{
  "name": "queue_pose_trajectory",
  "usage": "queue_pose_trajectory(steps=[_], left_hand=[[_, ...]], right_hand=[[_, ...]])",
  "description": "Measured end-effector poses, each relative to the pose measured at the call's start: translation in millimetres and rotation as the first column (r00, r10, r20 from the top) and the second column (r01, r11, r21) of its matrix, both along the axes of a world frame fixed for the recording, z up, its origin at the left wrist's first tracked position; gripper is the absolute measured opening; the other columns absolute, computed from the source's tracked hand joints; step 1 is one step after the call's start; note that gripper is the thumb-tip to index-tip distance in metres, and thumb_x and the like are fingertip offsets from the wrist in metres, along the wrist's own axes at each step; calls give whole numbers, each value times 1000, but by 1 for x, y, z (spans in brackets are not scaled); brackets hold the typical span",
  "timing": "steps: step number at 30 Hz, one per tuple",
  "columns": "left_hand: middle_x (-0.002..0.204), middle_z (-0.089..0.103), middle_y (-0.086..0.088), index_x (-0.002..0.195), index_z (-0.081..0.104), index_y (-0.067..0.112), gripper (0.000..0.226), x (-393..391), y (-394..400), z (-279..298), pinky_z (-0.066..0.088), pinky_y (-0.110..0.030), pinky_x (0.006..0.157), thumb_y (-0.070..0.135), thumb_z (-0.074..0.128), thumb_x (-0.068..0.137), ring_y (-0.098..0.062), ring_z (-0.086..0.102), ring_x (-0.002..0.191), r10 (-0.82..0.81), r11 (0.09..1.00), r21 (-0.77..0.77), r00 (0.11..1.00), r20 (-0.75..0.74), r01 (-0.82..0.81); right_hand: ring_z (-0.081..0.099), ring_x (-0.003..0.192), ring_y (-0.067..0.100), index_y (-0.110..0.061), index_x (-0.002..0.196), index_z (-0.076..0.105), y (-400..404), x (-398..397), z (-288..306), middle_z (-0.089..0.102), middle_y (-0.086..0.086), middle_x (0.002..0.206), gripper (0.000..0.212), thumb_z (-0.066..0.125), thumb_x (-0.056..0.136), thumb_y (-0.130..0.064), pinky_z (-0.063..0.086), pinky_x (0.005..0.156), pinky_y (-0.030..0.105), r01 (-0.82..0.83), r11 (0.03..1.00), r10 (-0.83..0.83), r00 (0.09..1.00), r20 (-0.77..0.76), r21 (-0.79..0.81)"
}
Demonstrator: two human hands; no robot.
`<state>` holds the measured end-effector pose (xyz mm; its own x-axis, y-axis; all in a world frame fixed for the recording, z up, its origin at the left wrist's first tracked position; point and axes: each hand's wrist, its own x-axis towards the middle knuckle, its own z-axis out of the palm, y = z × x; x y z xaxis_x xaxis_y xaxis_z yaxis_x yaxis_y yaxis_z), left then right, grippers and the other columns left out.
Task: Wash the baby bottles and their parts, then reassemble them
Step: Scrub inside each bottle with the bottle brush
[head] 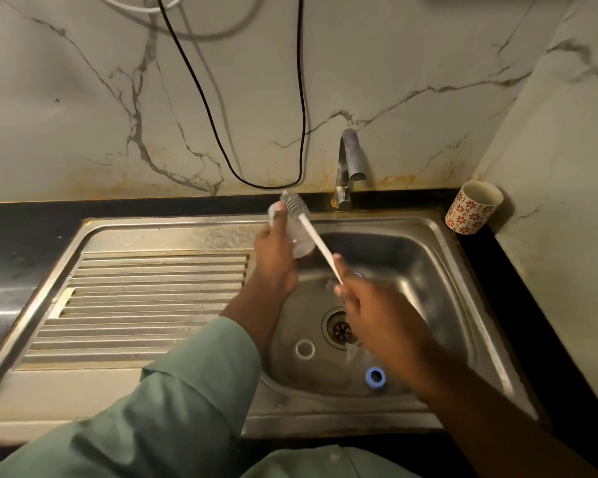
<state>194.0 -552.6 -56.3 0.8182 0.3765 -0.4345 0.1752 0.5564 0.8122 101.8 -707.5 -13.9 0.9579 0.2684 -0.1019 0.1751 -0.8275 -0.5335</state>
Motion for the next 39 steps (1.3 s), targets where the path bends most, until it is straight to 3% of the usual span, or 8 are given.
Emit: queue_pose_trajectory(steps=[4, 10, 19, 24, 29, 32, 36, 39], left_hand=[[127, 61, -17, 134, 52, 12, 53, 2, 7, 5, 61, -43, 78, 49, 58, 97, -32, 65, 108, -3, 990, -138, 1000, 16, 6], [114, 60, -16, 134, 50, 6, 86, -8, -11, 6, 57, -35, 56, 66, 68, 75, -31, 64, 99, -53, 998, 35, 998, 14, 53], [122, 60, -19, 129, 52, 7, 66, -4, 1, 3, 61, -57, 79, 38, 82, 80, -36, 65, 107, 48, 997, -52, 999, -14, -48], [107, 68, -9, 104, 61, 15, 31, 3, 14, 4, 62, -34, 66, 41, 71, 90, -25, 69, 96, 165, 986, 25, 986, -15, -165], [113, 69, -11, 125, 60, 8, 52, 4, -1, 0, 55, -45, 98, 52, 59, 96, -28, 67, 106, 91, 995, 46, 994, -68, -88], [116, 67, -11, 128, 57, 10, 51, 8, 9, 6, 56, -42, 95, 51, 56, 98, -24, 66, 102, 140, 990, 24, 987, -83, -138], [125, 63, -13, 133, 55, 8, 76, 0, -8, 7, 52, -47, 101, 63, 68, 82, -30, 62, 113, 52, 995, 91, 993, -104, -42], [124, 63, -14, 132, 52, 8, 74, 3, 4, 11, 55, -48, 97, 48, 81, 77, -31, 64, 111, 157, 988, 14, 987, -45, -156]], right_hand=[[63, 71, 22, -41, 150, 21, -8, 3, 0, 66, 8, 85, 49, 36, 103, -36, 54, 67, 40, -21, 997, 21, 1000, -6, -68], [63, 73, 23, -38, 150, 22, 0, 5, 1, 66, 7, 86, 49, 36, 103, -34, 53, 67, 40, 5, 1000, -5, 1000, -16, -27], [63, 72, 22, -36, 150, 26, -3, 3, -1, 65, 4, 83, 47, 36, 103, -33, 54, 68, 41, 8, 1000, -9, 999, -35, -20], [49, 49, 6, -41, 149, 25, -8, -21, -7, 52, -7, 62, 49, 38, 102, -35, 45, 48, 24, -52, 999, 52, 998, -23, -17], [58, 65, 15, -40, 150, 20, 2, 0, -7, 61, -1, 79, 49, 34, 103, -36, 47, 60, 32, 19, 999, -19, 1000, 13, -41], [49, 50, 8, -42, 150, 19, -5, -20, -9, 54, -4, 65, 50, 36, 102, -37, 44, 48, 28, -47, 998, 46, 999, -15, -30], [63, 66, 21, -38, 149, 23, 2, 2, -4, 64, 7, 78, 49, 38, 103, -34, 55, 64, 43, 36, 999, -35, 999, -30, 36], [62, 63, 15, -41, 147, 28, -6, -10, -4, 63, -3, 74, 47, 39, 102, -33, 55, 63, 39, -16, 999, 17, 1000, -4, 42]])
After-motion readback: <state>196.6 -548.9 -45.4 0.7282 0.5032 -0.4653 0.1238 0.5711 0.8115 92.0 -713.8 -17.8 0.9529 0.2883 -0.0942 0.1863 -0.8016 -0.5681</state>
